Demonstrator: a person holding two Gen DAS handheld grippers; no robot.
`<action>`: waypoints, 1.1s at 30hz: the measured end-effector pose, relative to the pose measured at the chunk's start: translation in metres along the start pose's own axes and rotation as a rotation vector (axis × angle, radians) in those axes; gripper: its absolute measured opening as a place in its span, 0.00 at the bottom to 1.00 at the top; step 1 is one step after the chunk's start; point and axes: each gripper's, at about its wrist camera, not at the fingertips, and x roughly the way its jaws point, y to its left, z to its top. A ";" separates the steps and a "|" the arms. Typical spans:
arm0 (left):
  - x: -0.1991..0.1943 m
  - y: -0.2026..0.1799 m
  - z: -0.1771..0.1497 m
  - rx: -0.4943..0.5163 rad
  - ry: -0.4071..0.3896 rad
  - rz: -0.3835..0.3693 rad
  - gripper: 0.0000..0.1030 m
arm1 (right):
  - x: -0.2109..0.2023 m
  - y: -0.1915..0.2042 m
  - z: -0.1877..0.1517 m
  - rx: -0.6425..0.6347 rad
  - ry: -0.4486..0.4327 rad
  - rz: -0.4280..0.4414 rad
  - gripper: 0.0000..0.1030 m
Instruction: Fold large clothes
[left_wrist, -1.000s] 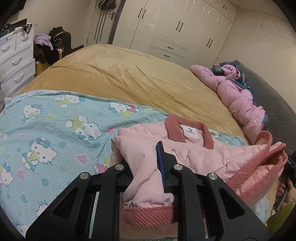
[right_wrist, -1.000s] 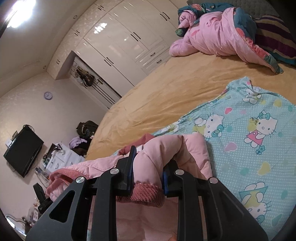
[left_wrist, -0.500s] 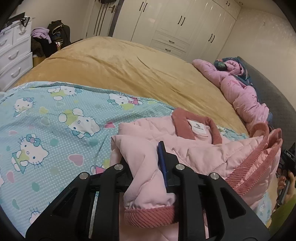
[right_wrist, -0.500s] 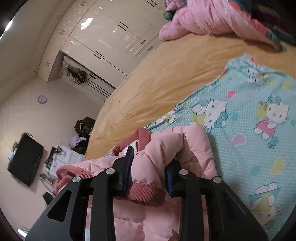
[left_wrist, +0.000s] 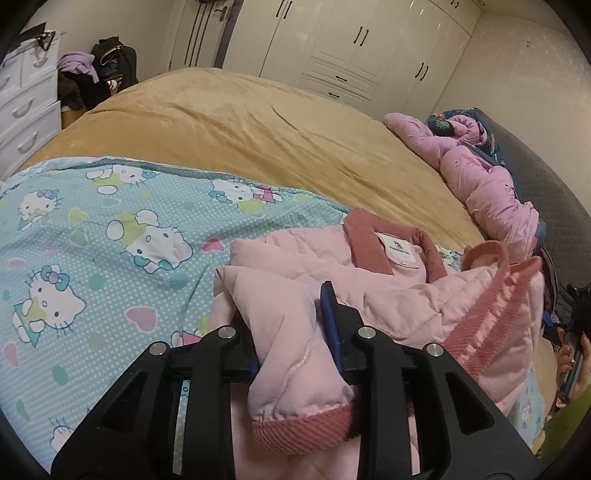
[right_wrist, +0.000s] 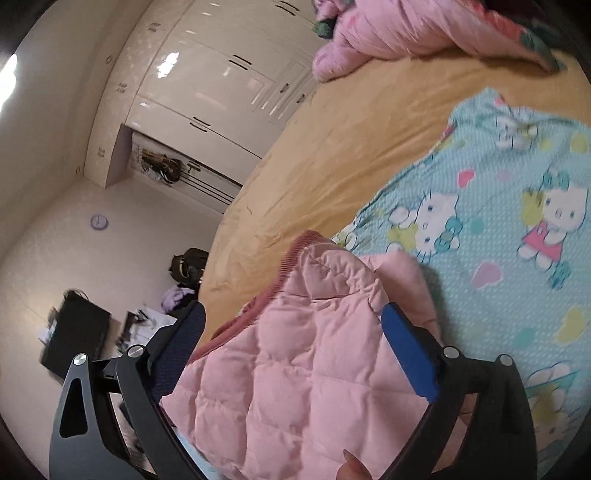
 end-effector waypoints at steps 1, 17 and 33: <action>0.000 0.000 0.000 -0.002 -0.001 0.000 0.19 | -0.001 0.002 -0.004 -0.036 0.002 -0.028 0.94; -0.031 -0.014 0.013 -0.015 -0.026 -0.153 0.79 | 0.049 0.006 -0.051 -0.352 0.141 -0.317 0.95; -0.040 0.018 -0.007 0.085 -0.059 0.067 0.91 | 0.040 0.012 -0.044 -0.391 0.097 -0.361 0.95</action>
